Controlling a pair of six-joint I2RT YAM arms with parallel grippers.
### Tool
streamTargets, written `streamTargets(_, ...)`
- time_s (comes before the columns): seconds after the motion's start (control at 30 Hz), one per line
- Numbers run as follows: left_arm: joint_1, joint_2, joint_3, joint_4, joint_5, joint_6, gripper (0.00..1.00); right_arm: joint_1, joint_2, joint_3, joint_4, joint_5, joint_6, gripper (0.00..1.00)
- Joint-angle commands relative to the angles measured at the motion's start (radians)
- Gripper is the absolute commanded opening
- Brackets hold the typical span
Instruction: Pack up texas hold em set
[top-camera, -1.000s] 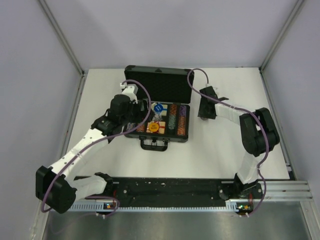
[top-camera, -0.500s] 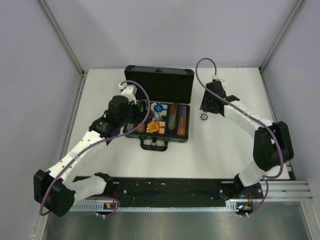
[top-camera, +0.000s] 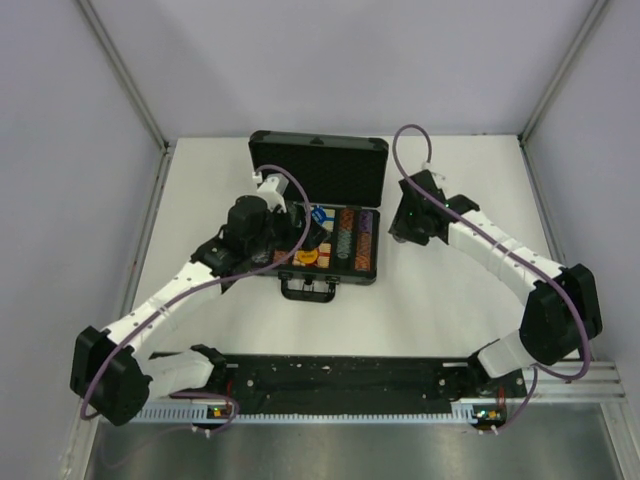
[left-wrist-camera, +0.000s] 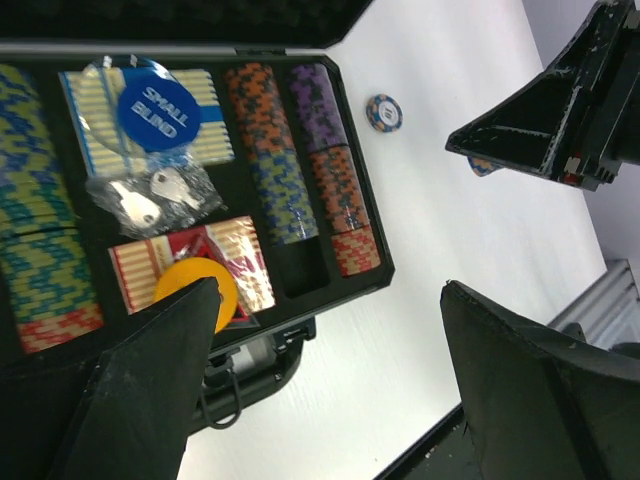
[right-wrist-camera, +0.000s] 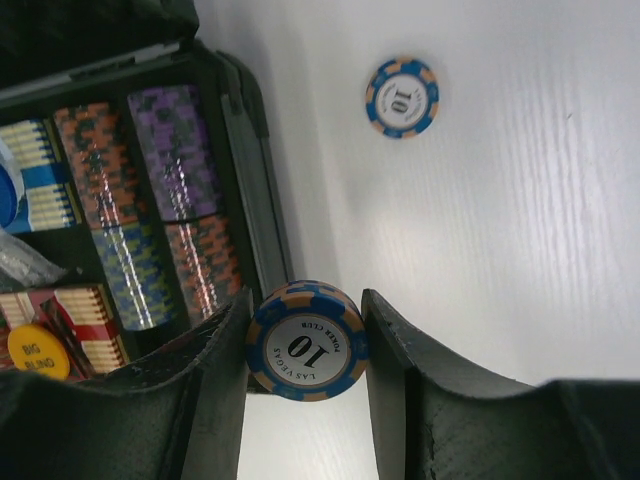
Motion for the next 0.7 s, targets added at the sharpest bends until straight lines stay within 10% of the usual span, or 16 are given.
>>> streamTargets(0.0, -0.041, 0.023, -0.058, 0.163, 0.046, -0.076, 0.98, 0.097, -0.046, 0.086, -0.092, 0.046, 0.162, 0.07)
streamTargets(0.67, -0.102, 0.024, -0.300, 0.749, 0.017, -0.217, 0.98, 0.285, 0.168, 0.448, -0.319, 0.075, 0.481, 0.00)
